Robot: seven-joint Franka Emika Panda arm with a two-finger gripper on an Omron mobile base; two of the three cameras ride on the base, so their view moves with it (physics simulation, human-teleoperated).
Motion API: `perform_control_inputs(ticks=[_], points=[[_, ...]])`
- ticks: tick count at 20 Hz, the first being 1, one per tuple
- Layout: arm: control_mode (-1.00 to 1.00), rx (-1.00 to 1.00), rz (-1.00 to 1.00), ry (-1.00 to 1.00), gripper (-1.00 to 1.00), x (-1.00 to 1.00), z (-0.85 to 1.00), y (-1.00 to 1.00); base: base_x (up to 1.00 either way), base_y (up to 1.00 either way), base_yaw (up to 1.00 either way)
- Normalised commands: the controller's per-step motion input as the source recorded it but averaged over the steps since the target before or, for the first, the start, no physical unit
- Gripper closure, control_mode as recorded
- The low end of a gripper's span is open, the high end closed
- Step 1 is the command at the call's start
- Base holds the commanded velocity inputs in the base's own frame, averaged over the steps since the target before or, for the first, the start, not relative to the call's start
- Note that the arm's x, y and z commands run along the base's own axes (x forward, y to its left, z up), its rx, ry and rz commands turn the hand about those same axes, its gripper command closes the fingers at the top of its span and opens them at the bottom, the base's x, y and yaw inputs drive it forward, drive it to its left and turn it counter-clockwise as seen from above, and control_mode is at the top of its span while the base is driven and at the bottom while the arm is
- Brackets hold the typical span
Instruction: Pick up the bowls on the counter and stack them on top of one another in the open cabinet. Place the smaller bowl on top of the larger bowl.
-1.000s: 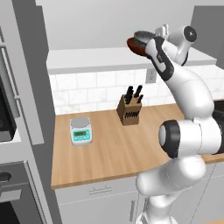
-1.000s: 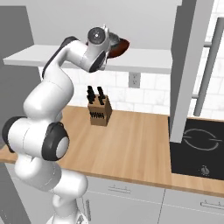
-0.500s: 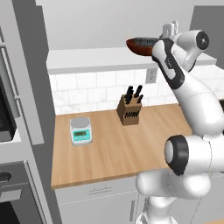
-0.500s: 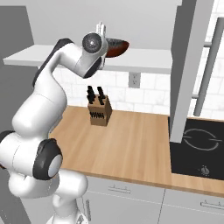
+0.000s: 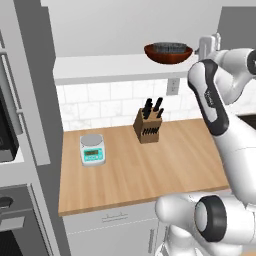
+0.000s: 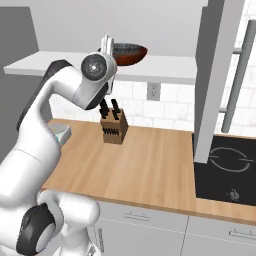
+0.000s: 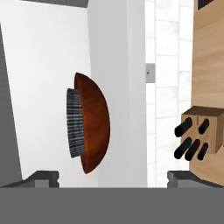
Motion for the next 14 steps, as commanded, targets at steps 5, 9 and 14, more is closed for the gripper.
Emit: perform_control_inputs(ticks=[5,9,14], points=[[-1.0,0.0,0.0,0.16,-1.0,-0.99,-0.47,0.0,0.0,0.0,0.0],[-1.0,-0.03,0.0,0.24,-1.0,-0.83,-0.72,0.0,0.0,0.0,0.0],[-1.0,-0.07,0.0,0.31,-1.0,-0.46,-0.92,0.02,0.0,0.0,0.0]])
